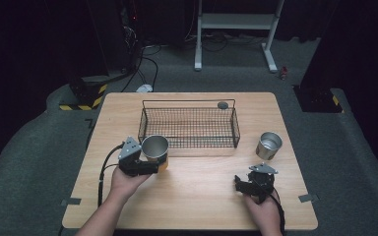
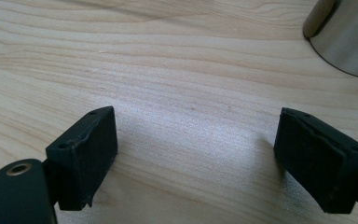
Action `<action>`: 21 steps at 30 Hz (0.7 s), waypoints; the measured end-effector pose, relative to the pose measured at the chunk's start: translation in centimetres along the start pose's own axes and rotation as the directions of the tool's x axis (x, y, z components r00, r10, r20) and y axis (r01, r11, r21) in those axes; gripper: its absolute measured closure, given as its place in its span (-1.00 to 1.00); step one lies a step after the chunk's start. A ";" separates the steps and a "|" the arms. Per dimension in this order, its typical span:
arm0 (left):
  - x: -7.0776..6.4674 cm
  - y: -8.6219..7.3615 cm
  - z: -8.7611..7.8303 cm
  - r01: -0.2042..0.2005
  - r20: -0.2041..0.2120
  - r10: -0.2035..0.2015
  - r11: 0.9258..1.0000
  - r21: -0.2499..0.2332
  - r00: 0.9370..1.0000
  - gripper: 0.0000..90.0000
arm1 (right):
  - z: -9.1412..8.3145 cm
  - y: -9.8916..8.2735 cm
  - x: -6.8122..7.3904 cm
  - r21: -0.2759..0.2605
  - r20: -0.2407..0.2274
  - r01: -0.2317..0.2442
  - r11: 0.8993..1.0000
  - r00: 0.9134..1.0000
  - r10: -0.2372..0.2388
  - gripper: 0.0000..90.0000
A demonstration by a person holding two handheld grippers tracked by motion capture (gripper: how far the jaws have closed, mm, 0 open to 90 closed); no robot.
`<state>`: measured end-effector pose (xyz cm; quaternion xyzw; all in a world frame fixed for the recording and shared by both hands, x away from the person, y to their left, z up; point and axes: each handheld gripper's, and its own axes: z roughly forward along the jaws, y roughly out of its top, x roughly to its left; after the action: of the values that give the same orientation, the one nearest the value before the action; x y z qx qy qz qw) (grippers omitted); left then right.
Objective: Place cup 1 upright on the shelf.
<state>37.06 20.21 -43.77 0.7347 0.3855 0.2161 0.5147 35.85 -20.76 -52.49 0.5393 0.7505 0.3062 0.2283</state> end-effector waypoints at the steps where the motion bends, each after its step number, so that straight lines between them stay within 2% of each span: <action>1: 0.0 0.0 0.0 0.000 0.000 0.000 1.000 0.000 1.000 -0.70 | 0.0 0.0 0.0 0.000 0.000 0.000 1.000 1.000 0.000 -0.71; 15: 1.3 3.2 1.4 0.006 -0.005 -0.006 1.000 0.001 1.000 -0.69 | 0.0 0.0 0.0 0.000 0.000 0.001 1.000 1.000 -0.001 -0.71; 21: 2.1 4.5 2.3 0.027 -0.007 -0.027 1.000 -0.002 1.000 -0.69 | 0.0 0.0 0.0 0.000 -0.001 0.001 1.000 1.000 -0.001 -0.71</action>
<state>41.56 19.74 -40.68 0.7281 0.3970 0.2120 0.5170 35.86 -20.77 -52.49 0.5388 0.7508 0.3065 0.2283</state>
